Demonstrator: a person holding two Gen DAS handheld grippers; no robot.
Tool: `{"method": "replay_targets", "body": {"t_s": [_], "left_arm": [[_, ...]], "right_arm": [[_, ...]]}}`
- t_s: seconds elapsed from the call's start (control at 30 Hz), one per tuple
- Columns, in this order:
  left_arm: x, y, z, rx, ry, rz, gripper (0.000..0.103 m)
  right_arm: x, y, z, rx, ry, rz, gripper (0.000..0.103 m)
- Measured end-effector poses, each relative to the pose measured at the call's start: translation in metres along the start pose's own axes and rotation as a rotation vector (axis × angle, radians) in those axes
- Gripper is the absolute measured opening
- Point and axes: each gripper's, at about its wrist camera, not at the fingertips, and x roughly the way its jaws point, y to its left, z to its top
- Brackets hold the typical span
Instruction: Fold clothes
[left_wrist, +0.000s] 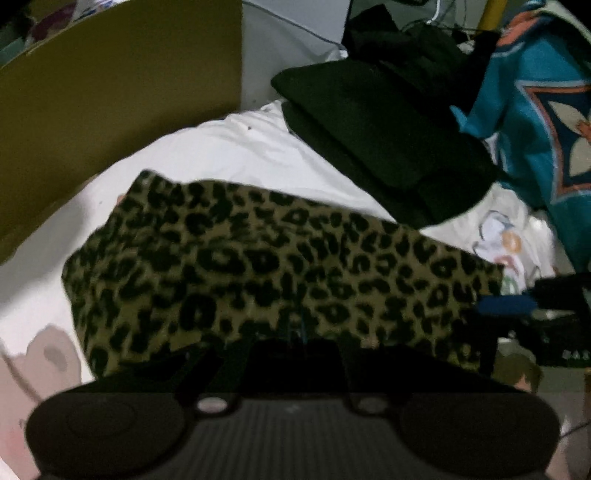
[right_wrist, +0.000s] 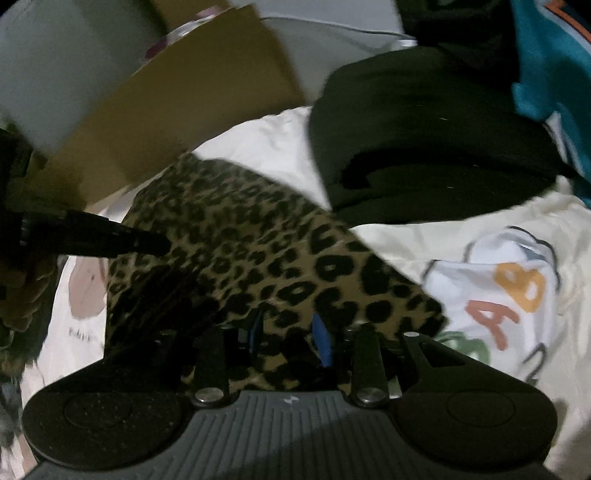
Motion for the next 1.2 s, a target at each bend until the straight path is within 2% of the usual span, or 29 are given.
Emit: {"method": "replay_targets", "body": {"t_s": [0.13, 0.37, 0.53, 0.63, 0.8, 1.0, 1.2], "left_arm": [[-0.009, 0.000, -0.027, -0.006, -0.024, -0.016, 0.008], [0.005, -0.002, -0.063, -0.046, 0.002, -0.040, 0.008], [0.016, 0.008, -0.081, -0.062, 0.032, -0.032, 0.009], [0.019, 0.021, -0.091, -0.088, 0.040, -0.023, 0.002], [0.012, 0.032, -0.101, -0.136, 0.050, -0.035, 0.002], [0.000, 0.030, -0.117, -0.143, 0.075, -0.063, 0.003], [-0.008, 0.023, -0.133, -0.127, 0.093, -0.075, 0.003]], "right_arm": [[0.009, 0.013, -0.005, -0.067, 0.041, 0.011, 0.037], [0.021, 0.013, -0.014, -0.106, 0.126, -0.018, 0.037], [0.022, 0.016, -0.019, -0.155, 0.178, -0.043, 0.037], [0.020, 0.014, -0.021, -0.161, 0.211, -0.046, 0.037], [0.014, 0.012, -0.021, -0.154, 0.242, -0.048, 0.037], [0.005, 0.028, -0.021, -0.199, 0.214, 0.019, 0.037], [0.015, 0.051, -0.031, -0.259, 0.243, 0.081, 0.037]]}}
